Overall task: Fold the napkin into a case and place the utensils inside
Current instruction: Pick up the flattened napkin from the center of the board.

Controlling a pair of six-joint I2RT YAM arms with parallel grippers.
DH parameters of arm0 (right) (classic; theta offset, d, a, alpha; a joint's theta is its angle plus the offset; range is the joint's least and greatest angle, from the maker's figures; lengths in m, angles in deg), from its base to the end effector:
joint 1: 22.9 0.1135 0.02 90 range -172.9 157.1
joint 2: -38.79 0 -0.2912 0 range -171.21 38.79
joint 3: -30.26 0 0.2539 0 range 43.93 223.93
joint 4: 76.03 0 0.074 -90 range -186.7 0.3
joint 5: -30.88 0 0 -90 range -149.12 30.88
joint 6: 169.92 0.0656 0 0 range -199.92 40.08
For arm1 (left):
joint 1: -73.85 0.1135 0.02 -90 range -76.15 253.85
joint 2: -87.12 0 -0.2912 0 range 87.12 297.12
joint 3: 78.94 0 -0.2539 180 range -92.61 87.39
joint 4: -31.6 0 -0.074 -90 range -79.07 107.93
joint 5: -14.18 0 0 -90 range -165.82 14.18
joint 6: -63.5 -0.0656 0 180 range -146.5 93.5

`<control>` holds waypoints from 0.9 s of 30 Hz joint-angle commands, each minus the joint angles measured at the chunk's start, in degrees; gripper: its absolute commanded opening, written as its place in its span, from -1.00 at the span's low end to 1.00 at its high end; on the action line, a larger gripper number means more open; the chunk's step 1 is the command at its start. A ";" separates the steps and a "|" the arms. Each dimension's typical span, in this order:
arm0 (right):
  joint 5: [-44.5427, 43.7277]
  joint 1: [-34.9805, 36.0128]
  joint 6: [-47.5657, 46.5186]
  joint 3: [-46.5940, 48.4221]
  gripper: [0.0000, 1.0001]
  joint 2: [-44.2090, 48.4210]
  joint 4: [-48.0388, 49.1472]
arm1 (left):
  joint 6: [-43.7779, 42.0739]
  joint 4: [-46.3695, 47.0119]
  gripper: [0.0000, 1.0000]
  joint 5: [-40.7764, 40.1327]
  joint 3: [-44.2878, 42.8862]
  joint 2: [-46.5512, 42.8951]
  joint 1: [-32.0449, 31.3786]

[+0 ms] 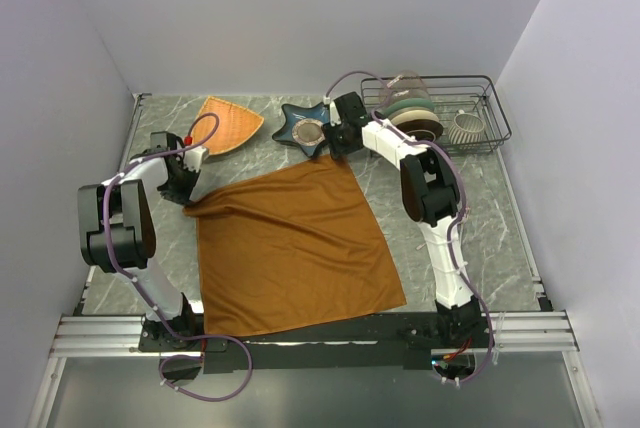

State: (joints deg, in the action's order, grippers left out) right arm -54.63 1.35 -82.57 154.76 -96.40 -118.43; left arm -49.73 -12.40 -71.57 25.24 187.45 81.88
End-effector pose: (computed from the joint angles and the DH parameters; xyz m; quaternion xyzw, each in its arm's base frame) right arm 0.5083 0.2346 0.1602 -0.2325 0.9190 0.0958 0.3038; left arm 0.3515 0.0447 0.1649 0.1367 0.9723 0.0151 0.1892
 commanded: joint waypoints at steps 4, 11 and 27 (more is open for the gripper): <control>-0.80 0.36 0.72 4.58 -0.31 -3.32 -2.38 | 0.11 -0.96 -0.98 1.72 -2.27 -0.23 0.49; 2.54 -0.43 0.28 2.73 -1.00 1.58 -2.47 | 1.69 -2.11 -0.99 6.98 -7.89 0.65 0.32; 7.29 -5.96 1.16 -9.40 -1.00 24.63 -1.06 | 4.15 -4.21 -0.99 18.25 -24.68 2.58 -1.35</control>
State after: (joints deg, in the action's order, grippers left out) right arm -47.14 -1.45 -81.68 145.97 -75.42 -120.03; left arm -46.51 -16.83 -57.54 6.49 188.63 80.85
